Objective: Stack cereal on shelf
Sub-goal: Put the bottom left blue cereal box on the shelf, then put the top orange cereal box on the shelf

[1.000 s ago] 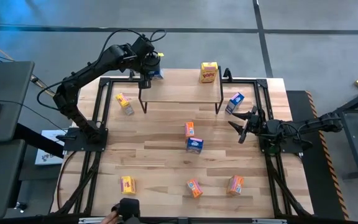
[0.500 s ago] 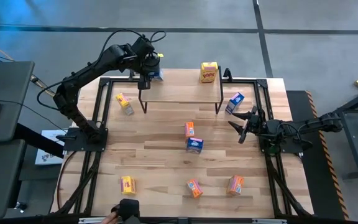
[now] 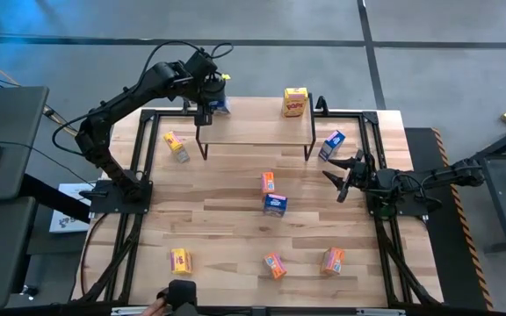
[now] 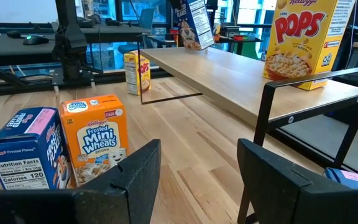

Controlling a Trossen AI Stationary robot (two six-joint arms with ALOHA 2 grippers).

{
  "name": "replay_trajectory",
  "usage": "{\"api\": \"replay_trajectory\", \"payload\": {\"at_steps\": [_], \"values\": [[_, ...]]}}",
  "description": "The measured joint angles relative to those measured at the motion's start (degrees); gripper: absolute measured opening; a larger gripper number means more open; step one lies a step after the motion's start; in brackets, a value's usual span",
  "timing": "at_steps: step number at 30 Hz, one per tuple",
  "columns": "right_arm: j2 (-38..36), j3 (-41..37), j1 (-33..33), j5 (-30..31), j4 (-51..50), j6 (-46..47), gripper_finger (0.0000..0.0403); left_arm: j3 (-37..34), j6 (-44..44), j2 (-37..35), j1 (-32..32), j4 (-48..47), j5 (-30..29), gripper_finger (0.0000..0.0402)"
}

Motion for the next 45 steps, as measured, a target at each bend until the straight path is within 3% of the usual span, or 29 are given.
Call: {"api": "replay_trajectory", "payload": {"at_steps": [8, 18, 45], "values": [[0.00, 0.00, 0.00, 0.00, 0.00, 0.00, 0.0204, 0.00, -0.39, 0.00, 0.02, -0.02, 0.29, 0.0204], [0.00, 0.00, 0.00, 0.00, 0.01, -0.02, 0.0204, 0.00, 0.63, 0.00, 0.02, -0.02, -0.77, 0.0249], [0.00, 0.00, 0.01, 0.02, 0.00, 0.01, 0.0204, 0.00, 1.33, -3.24, 0.75, 3.19, -5.84, 0.0251]]}}
